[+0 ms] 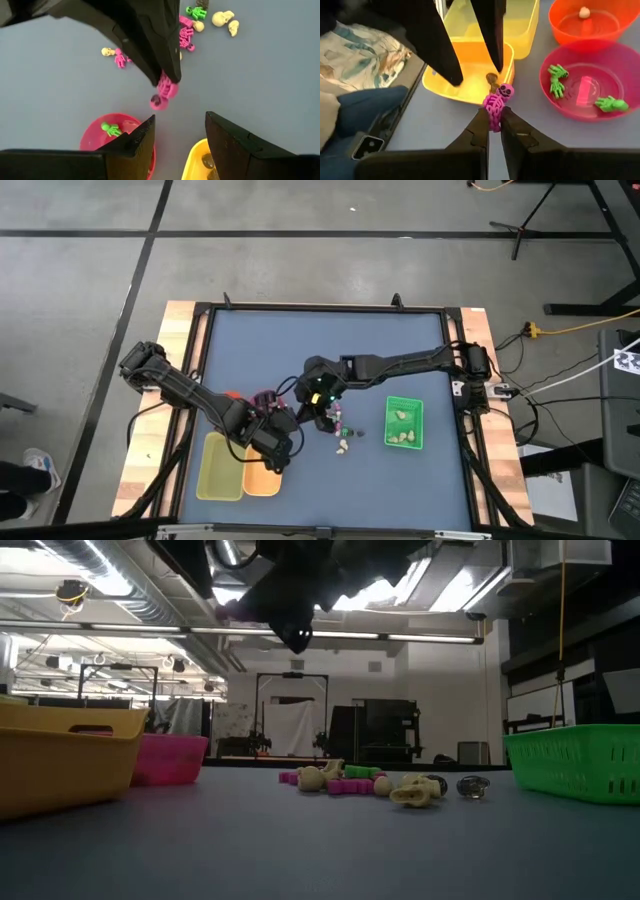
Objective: Sort Halloween decoration
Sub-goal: Put the pink skeleton toy into the light yellow bin
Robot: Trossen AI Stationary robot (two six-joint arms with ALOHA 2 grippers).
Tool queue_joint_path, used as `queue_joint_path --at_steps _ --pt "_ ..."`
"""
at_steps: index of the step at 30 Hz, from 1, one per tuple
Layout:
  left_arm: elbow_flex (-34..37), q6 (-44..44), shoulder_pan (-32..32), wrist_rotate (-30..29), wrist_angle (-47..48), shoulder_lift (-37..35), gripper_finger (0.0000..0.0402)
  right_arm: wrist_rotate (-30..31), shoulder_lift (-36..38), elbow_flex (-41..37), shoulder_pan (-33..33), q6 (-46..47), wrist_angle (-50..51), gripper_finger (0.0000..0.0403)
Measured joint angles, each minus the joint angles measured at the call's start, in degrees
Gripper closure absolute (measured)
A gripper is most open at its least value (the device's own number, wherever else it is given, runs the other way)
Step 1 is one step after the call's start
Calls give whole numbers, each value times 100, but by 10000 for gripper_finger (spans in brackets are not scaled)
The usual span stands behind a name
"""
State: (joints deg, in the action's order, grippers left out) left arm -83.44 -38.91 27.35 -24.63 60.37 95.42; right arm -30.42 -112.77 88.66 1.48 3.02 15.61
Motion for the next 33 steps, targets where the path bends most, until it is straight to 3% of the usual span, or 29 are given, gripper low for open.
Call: queue_joint_path --at_steps 21,33 --pt "0 72 -24 -288 -8 0 246 -413 2 0 4 111 -634 375" --pt "0 70 -24 -292 24 0 328 -413 7 0 4 121 -616 375"
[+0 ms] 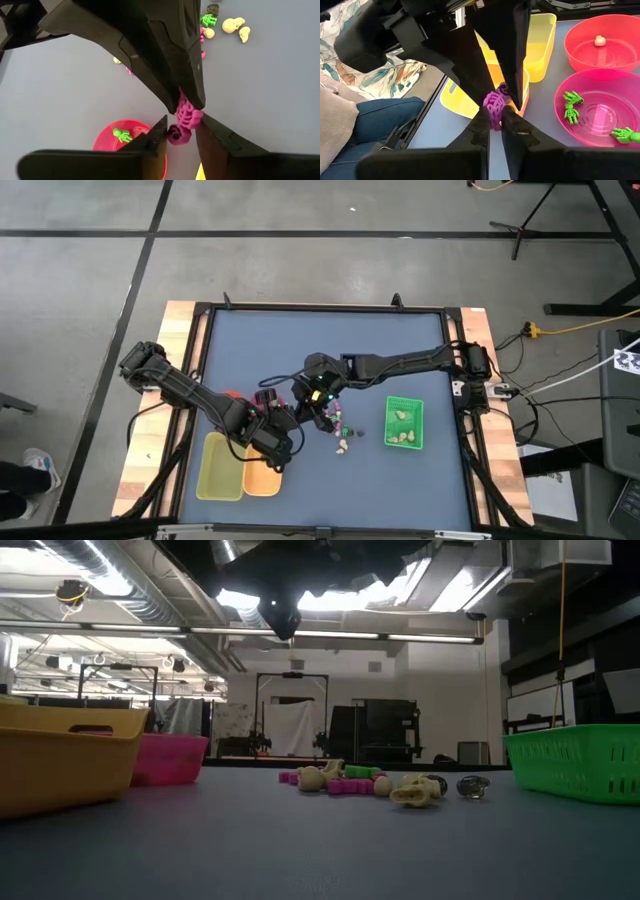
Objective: Sort Halloween decoration
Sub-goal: Put the pink skeleton toy into the light yellow bin
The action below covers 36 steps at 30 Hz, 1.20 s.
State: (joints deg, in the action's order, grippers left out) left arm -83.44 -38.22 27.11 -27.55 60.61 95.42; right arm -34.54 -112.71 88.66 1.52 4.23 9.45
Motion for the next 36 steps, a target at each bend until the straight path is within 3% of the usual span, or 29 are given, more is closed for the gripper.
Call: queue_joint_path --at_steps 8,17,25,30,36 --pt "0 -2 2 1 1 0 364 0 2 0 0 0 15 375" --pt "0 -4 2 0 -1 0 370 2 2 0 0 0 13 373" --pt "0 -18 0 51 -4 0 371 12 2 0 0 0 -1 292" --pt "0 -22 1 640 72 0 372 298 2 0 -2 -4 225 249" --pt "0 -353 43 2226 387 0 372 858 4 0 -2 -7 755 236"
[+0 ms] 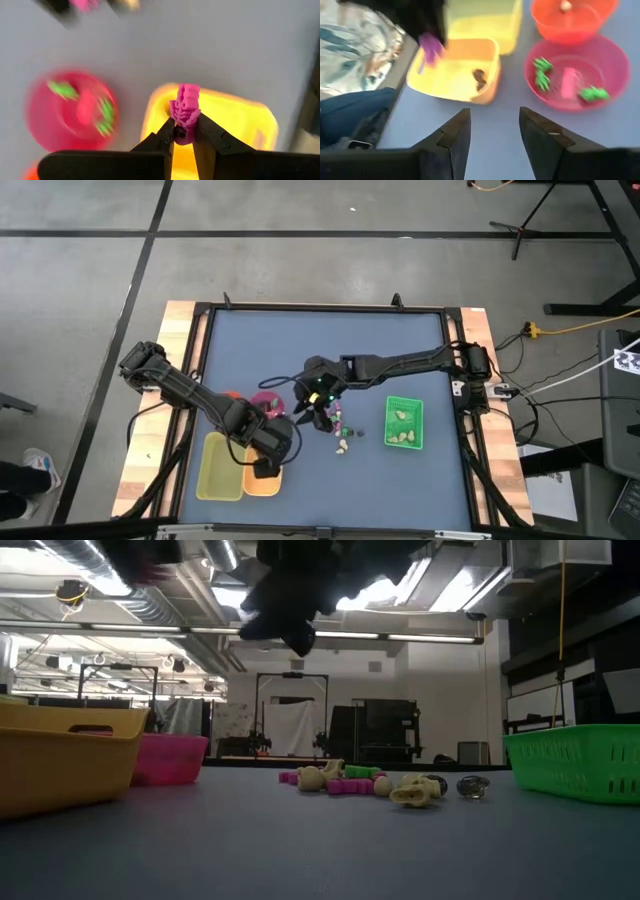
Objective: Sort Halloween decoration
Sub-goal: Put the pink skeleton toy into the light yellow bin, then put white skull toy into the orange bowl
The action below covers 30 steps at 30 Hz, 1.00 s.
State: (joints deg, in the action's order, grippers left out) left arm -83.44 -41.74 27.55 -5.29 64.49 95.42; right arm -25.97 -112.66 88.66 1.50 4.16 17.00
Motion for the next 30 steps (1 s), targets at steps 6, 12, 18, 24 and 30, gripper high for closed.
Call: queue_joint_path --at_steps 6,12,18,24,30 --pt "2 -846 385 1204 831 0 372 612 0 0 -1 -17 508 236" --pt "2 -1370 973 1425 1384 0 367 1060 0 0 -2 -19 725 235" --pt "2 -2266 1347 1358 1833 0 340 1426 0 0 -2 -21 721 235" --pt "2 -3038 1541 1352 2080 0 309 2060 0 0 -2 -284 736 235" --pt "2 -3181 1618 1297 2090 0 274 2496 0 0 -4 -919 917 235"
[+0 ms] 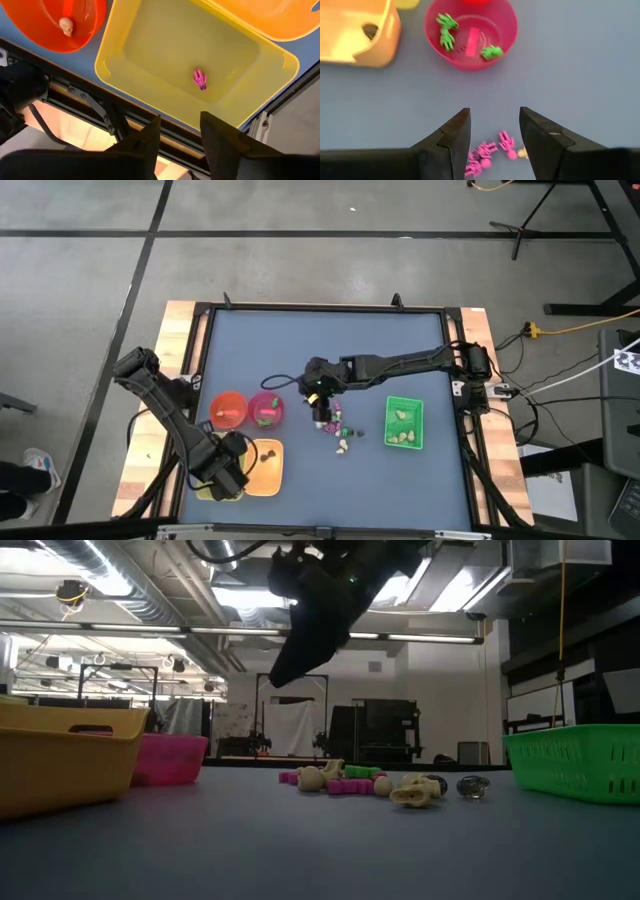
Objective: Sort Halloween decoration
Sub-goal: Put white skull toy into the orange bowl
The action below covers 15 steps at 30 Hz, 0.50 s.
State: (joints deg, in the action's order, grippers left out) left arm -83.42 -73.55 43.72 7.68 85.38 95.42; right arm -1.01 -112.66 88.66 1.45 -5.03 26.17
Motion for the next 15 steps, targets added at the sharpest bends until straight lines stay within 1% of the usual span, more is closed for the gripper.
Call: queue_joint_path --at_steps 3,8,15 --pt "0 -3 -4 -231 -1 0 257 203 0 -6 -1 -126 132 235" --pt "0 -4 -7 -720 -55 0 237 559 0 -135 -42 -34 109 235" --pt "0 -2 -9 -1021 -57 0 231 841 0 -319 -311 791 98 235"
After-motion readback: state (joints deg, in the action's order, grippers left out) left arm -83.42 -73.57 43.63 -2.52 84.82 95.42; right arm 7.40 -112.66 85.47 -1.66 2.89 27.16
